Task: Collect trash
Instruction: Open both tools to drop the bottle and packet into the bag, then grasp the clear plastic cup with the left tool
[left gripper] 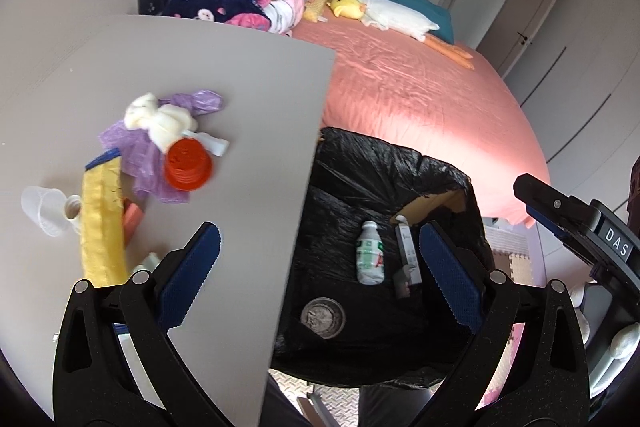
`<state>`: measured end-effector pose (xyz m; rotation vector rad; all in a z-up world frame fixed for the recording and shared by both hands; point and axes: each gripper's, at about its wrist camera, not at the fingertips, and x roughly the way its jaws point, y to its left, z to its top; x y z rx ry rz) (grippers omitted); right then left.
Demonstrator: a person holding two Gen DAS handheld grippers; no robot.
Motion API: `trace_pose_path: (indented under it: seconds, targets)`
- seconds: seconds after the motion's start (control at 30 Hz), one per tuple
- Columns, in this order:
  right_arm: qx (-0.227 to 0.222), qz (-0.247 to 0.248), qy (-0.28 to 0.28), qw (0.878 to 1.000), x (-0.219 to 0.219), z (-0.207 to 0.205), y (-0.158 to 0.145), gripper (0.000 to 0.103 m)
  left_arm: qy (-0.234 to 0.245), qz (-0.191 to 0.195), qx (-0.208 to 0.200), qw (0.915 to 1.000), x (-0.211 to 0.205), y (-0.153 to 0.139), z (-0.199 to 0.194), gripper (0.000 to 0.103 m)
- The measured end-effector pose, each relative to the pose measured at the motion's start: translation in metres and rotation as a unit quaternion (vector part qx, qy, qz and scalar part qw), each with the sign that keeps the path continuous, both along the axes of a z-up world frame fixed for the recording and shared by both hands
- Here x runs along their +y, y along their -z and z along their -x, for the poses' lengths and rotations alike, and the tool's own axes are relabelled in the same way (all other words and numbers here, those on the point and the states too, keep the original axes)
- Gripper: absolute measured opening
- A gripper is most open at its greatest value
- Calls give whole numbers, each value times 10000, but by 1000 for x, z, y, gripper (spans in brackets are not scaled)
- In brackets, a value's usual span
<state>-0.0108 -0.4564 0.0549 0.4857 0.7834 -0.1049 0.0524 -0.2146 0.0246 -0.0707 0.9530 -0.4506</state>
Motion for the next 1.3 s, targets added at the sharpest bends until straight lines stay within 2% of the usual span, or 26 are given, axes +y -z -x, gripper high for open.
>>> trace_pose_path:
  seconds: [0.47,0.9,1.3]
  targets:
    - [71,133,-615,9980,70,-24,5,78,-645,-95,-116,9978,82,-4,-2,96]
    - [208,271,-1076,9936,129,-46,16,78,-1315,-155,-103,9911,160,3,-7,96]
    - [343,338,-1325,9900,164,-64,26,78,-1664,-315,7,9856,201,19,-22,96]
